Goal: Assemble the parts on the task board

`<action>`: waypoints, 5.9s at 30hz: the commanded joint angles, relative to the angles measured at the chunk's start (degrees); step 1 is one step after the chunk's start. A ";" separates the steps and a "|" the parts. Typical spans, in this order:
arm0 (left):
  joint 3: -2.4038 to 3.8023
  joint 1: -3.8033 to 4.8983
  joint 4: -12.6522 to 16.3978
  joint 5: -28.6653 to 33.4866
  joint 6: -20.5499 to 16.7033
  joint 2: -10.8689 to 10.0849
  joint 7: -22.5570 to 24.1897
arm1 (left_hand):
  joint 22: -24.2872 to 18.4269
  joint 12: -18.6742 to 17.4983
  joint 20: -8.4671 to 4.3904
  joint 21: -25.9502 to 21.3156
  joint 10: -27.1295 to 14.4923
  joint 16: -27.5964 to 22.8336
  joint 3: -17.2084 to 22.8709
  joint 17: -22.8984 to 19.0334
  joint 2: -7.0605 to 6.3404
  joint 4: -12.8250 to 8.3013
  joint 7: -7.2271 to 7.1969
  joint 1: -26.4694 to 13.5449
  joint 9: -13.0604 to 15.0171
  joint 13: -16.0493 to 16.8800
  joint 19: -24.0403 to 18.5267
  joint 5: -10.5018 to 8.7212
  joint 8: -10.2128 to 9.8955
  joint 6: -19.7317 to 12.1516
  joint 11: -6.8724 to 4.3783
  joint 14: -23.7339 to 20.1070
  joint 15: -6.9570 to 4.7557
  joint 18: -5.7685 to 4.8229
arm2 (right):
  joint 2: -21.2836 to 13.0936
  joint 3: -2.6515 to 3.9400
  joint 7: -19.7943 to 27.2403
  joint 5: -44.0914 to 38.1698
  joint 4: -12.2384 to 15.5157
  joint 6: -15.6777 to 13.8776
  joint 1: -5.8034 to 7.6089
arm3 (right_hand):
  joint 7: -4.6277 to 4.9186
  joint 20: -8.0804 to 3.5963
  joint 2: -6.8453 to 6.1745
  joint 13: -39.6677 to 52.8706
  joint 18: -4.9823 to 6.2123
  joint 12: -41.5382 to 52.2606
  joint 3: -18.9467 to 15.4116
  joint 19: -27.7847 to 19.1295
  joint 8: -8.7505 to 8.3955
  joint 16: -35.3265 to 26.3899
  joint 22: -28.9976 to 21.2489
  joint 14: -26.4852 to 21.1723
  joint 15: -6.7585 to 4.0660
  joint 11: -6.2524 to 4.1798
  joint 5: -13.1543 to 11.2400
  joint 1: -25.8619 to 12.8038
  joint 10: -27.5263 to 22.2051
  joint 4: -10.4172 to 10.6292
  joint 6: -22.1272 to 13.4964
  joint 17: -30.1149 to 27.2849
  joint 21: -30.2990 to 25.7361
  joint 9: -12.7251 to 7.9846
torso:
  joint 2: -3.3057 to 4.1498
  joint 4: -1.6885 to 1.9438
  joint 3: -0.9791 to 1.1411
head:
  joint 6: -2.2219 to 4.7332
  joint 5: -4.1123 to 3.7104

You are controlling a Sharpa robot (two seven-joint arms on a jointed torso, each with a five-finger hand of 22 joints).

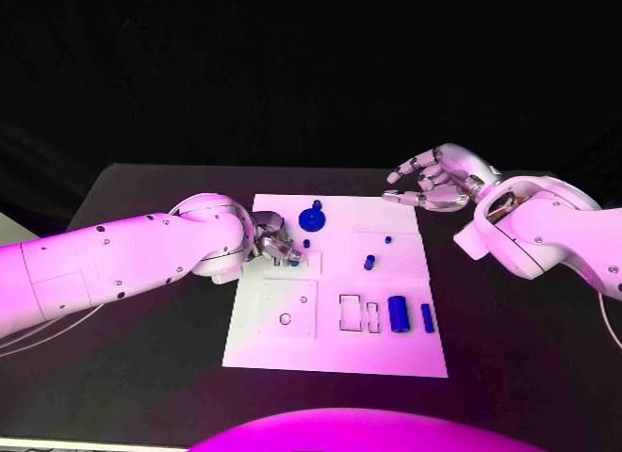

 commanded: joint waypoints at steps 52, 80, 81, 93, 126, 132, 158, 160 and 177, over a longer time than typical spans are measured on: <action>3.71 7.01 -21.77 1.44 8.10 9.03 2.73 | -5.71 -7.54 1.91 -4.43 -8.03 -2.11 -7.90 11.40 -0.04 5.89 3.53 7.19 -3.43 -10.59 -4.14 -0.78 -5.50 -6.13 2.86 4.88 2.00 0.51 | 0.73 -0.07 0.40 -0.01 -1.20 -0.08 -0.13 | -0.07 -0.14 0.55 7.66 -0.77 -0.33 -0.11 5.90 0.50 -0.39 15.00 4.24 -0.24 -0.15 0.01 -0.26 -0.25 -0.16 -0.25 7.87 0.05 -0.06 | 0.78 -0.21 -0.37 | 1.85 0.97; 1.98 6.50 -26.52 2.77 14.36 12.08 3.52 | -4.92 -6.66 2.12 -4.13 -7.89 -1.55 -10.52 12.17 1.05 5.75 3.47 7.39 -4.73 -10.30 -3.68 -5.57 -6.51 -4.95 2.87 5.15 2.10 0.38 | 1.01 -0.07 0.23 -0.02 -1.29 -0.23 -0.13 | -0.08 -0.15 0.73 7.75 -0.79 -0.23 -0.02 5.93 0.52 -0.36 15.03 4.27 -0.25 -0.16 0.10 -0.10 -0.15 -0.21 -0.27 7.96 0.12 -0.06 | 0.71 -0.18 -0.35 | 1.50 1.26; 1.96 6.49 -26.54 2.81 14.52 12.10 3.52 | -4.92 -6.64 2.12 -4.13 -7.87 -1.55 -10.51 12.17 1.09 5.74 3.46 7.45 -4.74 -10.28 -3.69 -5.57 -6.51 -4.93 2.87 5.15 2.10 0.39 | 1.02 -0.07 0.22 -0.02 -1.29 -0.24 -0.13 | -0.08 -0.15 0.73 7.75 -0.79 -0.23 -0.02 5.93 0.52 -0.36 15.03 4.27 -0.25 -0.16 0.10 -0.10 -0.15 -0.21 -0.27 7.96 0.12 -0.06 | 0.72 -0.18 -0.34 | 1.51 1.26; 1.80 6.38 -26.88 3.89 14.43 12.28 3.43 | -4.40 -6.21 2.05 -3.89 -7.58 -1.29 -10.10 12.53 2.70 5.61 3.35 9.90 -5.17 -10.03 -3.41 -5.40 -6.76 -4.27 2.74 5.28 2.00 0.29 | 1.09 -0.07 0.18 -0.02 -1.34 -0.28 -0.14 | -0.09 -0.16 0.84 7.75 -0.79 -0.22 0.04 5.92 0.55 -0.39 15.02 4.26 -0.26 -0.17 0.15 -0.01 -0.14 -0.22 -0.26 7.90 0.10 -0.06 | 0.72 -0.18 -0.31 | 1.61 1.14; 1.61 6.08 -26.70 8.03 13.32 11.60 3.76 | -2.10 -6.00 1.21 -2.89 -5.67 -0.65 8.88 13.51 4.30 -5.49 2.50 21.07 -4.44 -10.09 -2.22 -6.31 -5.38 -3.09 1.79 5.64 1.17 -0.14 | 1.13 -0.07 0.20 -0.02 -1.43 -0.23 -0.15 | -0.10 -0.17 1.09 7.76 -0.77 -0.21 0.20 5.88 0.59 -0.40 14.99 4.26 -0.28 -0.19 0.27 0.19 -0.12 -0.25 -0.24 7.91 0.02 -0.06 | 0.77 -0.23 -0.32 | 1.48 0.98; 1.63 6.01 -26.54 8.06 12.52 11.37 3.89 | -1.93 -5.85 1.25 -2.81 -5.47 -0.67 9.79 13.47 4.12 -5.97 2.55 20.45 -4.20 -9.90 -2.14 -6.36 -5.14 -3.10 1.84 5.63 1.20 -0.17 | 1.15 -0.07 0.23 -0.02 -1.47 -0.24 -0.22 | -0.10 -0.17 1.09 7.76 -0.77 -0.21 0.20 5.88 0.59 -0.40 14.99 4.26 -0.28 -0.19 0.27 0.19 -0.12 -0.25 -0.24 7.91 0.02 -0.06 | 0.70 -0.16 -0.28 | 1.49 0.96; 1.69 5.97 -24.53 7.60 16.94 9.15 5.11 | -4.58 -7.73 2.43 -4.55 -8.86 -1.67 -4.88 11.96 -2.22 5.00 3.87 5.36 -6.34 -13.32 -3.94 -7.64 -9.43 -3.83 3.23 5.02 2.43 0.44 | 0.95 -0.07 0.20 -0.03 -1.54 -0.20 -0.39 | -0.12 -0.19 1.21 7.78 -0.77 -0.19 0.28 5.90 0.65 -0.41 15.00 4.26 -0.30 -0.20 0.35 0.30 -0.09 -0.25 -0.19 7.90 0.04 -0.05 | 0.73 -0.26 -0.28 | 1.65 0.84; 1.69 5.97 -24.24 6.97 17.51 9.08 5.09 | -4.64 -7.70 2.43 -4.59 -8.86 -1.67 -5.00 11.97 -2.23 5.01 3.86 5.47 -6.34 -13.29 -3.98 -7.66 -9.43 -3.80 3.23 5.02 2.43 0.45 | 0.94 -0.07 0.19 -0.03 -1.55 -0.19 -0.42 | -0.12 -0.19 1.21 7.78 -0.77 -0.19 0.28 5.90 0.65 -0.41 15.00 4.26 -0.30 -0.20 0.35 0.30 -0.09 -0.25 -0.19 7.90 0.04 -0.05 | 0.74 -0.27 -0.28 | 1.68 0.85; 1.66 5.91 -23.06 4.30 19.06 8.79 5.25 | -4.50 -7.20 2.29 -4.65 -8.89 -1.56 -7.23 12.11 -0.75 4.21 3.51 11.77 -5.90 -13.03 -3.96 -7.23 -8.87 -2.75 2.94 5.06 2.23 0.44 | 0.93 -0.07 0.11 -0.03 -1.52 -0.10 -0.64 | -0.12 -0.19 1.21 7.78 -0.77 -0.19 0.28 5.90 0.65 -0.41 15.00 4.26 -0.30 -0.20 0.35 0.30 -0.09 -0.25 -0.19 7.90 0.04 -0.05 | 0.71 -0.22 -0.26 | 1.64 0.91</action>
